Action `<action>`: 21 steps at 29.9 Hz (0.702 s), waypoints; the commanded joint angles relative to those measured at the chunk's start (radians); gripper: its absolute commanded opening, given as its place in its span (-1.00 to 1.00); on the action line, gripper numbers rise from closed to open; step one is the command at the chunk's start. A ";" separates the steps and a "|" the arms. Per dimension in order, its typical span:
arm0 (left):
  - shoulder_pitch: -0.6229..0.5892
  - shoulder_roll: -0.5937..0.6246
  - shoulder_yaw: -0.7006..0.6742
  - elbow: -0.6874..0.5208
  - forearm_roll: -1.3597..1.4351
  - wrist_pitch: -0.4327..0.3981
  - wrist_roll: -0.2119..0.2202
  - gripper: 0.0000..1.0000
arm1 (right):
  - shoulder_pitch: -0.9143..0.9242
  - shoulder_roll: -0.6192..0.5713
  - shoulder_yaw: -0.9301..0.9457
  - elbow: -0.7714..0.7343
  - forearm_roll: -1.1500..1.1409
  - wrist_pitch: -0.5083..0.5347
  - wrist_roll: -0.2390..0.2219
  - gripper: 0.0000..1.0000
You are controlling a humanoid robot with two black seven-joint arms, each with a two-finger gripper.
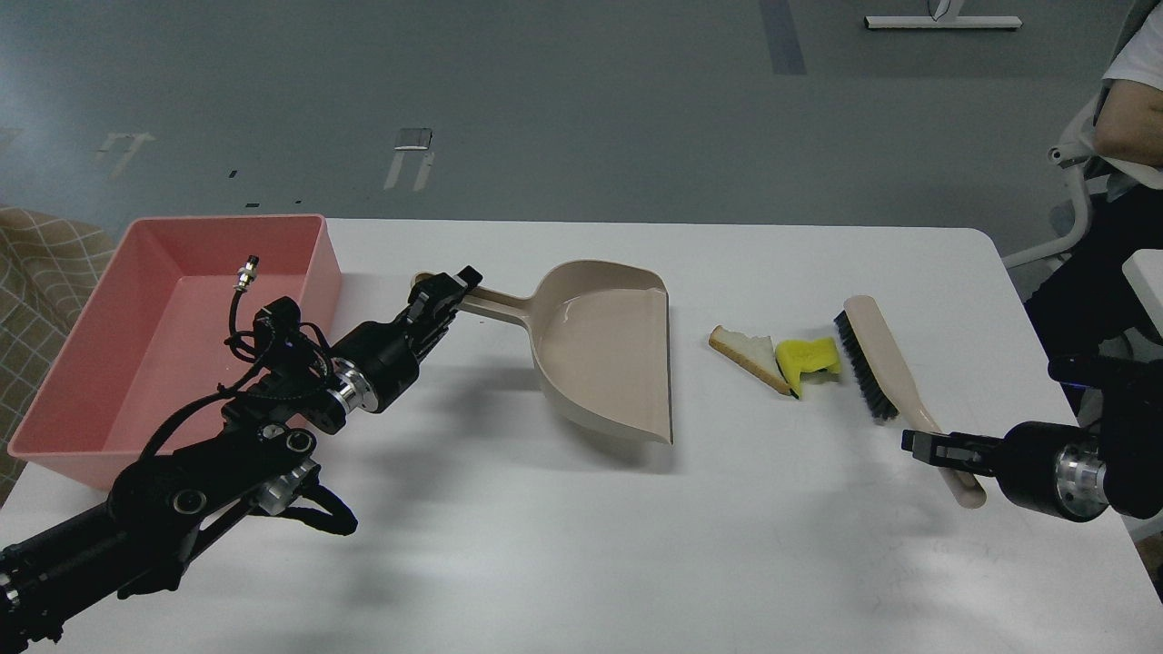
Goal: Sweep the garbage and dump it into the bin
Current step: 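Reach the right gripper to the black brush handle and grasp it, then sweep the sponge and scrap into the dustpan with the right-held brush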
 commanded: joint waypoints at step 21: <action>-0.002 -0.047 0.007 0.074 0.001 0.037 0.012 -1.00 | -0.009 0.024 0.039 -0.013 0.008 0.014 0.063 -1.00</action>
